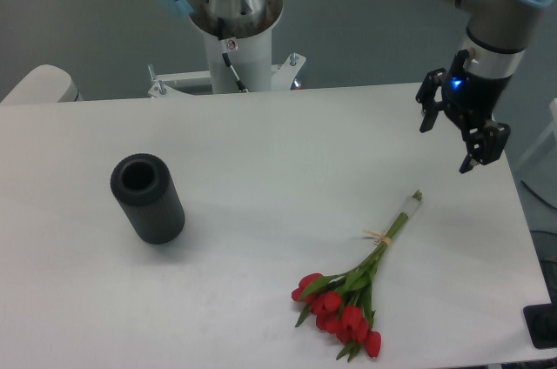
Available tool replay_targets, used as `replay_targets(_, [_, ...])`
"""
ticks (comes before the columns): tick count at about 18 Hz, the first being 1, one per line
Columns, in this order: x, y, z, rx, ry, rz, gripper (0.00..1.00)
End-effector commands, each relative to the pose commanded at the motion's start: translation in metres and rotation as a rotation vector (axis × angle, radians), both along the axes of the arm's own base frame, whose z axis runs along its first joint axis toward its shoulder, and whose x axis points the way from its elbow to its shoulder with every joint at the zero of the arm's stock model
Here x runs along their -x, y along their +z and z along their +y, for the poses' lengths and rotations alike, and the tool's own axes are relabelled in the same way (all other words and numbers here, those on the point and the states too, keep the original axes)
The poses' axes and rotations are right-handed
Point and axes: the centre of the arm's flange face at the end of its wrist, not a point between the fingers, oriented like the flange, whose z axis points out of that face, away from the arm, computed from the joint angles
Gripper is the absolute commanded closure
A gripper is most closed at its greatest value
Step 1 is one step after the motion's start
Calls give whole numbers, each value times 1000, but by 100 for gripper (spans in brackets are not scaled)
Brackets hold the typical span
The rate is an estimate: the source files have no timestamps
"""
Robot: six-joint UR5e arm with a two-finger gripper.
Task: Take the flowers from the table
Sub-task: 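Move the open gripper down toward the stems of the red tulip bundle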
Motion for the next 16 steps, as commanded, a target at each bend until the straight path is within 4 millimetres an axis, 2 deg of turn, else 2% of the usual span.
replay_targets(3, [0, -1, 1, 3, 5, -2, 1])
replay_targets(4, [-8, -6, 10, 8, 15, -17, 1])
replay_targets(9, [-22, -21, 11, 13, 89, -65, 1])
replay_targets(13, [-51, -51, 39, -5, 169, -57, 0])
replay_targets(16, [-68, -81, 44, -26, 280, -63, 0])
